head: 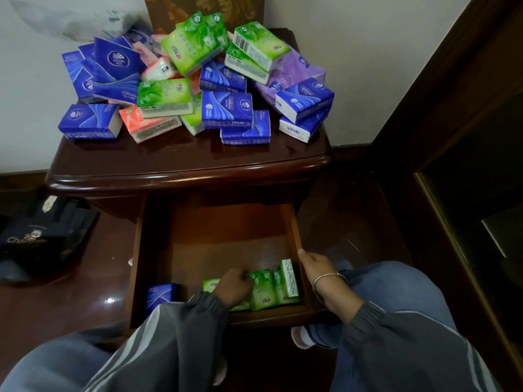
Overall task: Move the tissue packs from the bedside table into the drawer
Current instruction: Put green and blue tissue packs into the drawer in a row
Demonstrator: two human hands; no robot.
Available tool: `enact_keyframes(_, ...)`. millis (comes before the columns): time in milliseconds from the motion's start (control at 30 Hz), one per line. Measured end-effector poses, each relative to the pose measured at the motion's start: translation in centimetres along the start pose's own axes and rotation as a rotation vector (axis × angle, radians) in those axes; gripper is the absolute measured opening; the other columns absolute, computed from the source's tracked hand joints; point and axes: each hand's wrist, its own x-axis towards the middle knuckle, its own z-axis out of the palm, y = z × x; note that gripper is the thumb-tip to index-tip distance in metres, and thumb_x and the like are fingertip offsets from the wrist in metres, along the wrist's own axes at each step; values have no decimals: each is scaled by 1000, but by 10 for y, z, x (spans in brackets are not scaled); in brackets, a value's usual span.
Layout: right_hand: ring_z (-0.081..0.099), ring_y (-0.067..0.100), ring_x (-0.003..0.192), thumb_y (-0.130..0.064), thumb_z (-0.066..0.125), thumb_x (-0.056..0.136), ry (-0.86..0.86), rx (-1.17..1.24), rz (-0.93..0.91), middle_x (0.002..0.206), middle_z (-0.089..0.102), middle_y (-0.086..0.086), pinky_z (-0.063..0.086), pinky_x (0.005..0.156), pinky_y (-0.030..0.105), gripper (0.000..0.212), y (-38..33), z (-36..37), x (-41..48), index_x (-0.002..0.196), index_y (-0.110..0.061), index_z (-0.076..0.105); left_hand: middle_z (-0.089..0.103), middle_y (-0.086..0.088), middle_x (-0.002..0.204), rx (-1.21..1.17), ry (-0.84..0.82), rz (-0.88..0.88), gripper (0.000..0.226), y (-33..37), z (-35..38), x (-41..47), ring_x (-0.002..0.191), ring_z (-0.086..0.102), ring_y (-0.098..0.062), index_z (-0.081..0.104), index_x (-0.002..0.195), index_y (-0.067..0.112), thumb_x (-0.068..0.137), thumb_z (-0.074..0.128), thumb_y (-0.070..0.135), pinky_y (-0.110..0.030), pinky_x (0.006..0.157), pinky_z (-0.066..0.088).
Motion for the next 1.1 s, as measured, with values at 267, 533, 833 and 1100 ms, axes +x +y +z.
enact_keyframes(267, 60, 33, 94, -42, 39, 96, -4, -6, 5, 93, 64, 16, 46, 89, 41, 50, -1, 0, 0, 104, 0, 65, 44, -8, 125, 403, 177, 62, 35, 3, 14, 2, 115, 50, -28, 58, 124, 21, 90, 55, 25, -35, 94, 46)
enact_keyframes(533, 59, 32, 105, -45, 30, 98, -18, 59, 65, 112, 65, 17, 46, 96, 43, 53, -3, -1, 4, 113, -8, 63, 66, 6, 115, 357, 182, 176, 54, 49, 40, 7, 113, 56, -19, 54, 123, 29, 84, 47, 66, -39, 95, 36)
enact_keyframes(833, 58, 34, 108, -47, 27, 97, -27, 104, 121, 115, 63, 20, 44, 99, 45, 58, -7, -2, 4, 116, -4, 61, 67, 2, 112, 513, 84, 194, 43, 52, 37, 15, 112, 56, -25, 53, 125, 33, 89, 49, 54, -42, 96, 33)
enact_keyframes(1100, 54, 34, 113, -45, 31, 97, -2, 76, 119, 123, 59, 19, 43, 97, 39, 54, -7, -1, 5, 123, -5, 57, 62, -4, 122, 527, 99, 199, 38, 54, 42, 11, 117, 48, -30, 42, 129, 38, 91, 43, 34, -45, 97, 27)
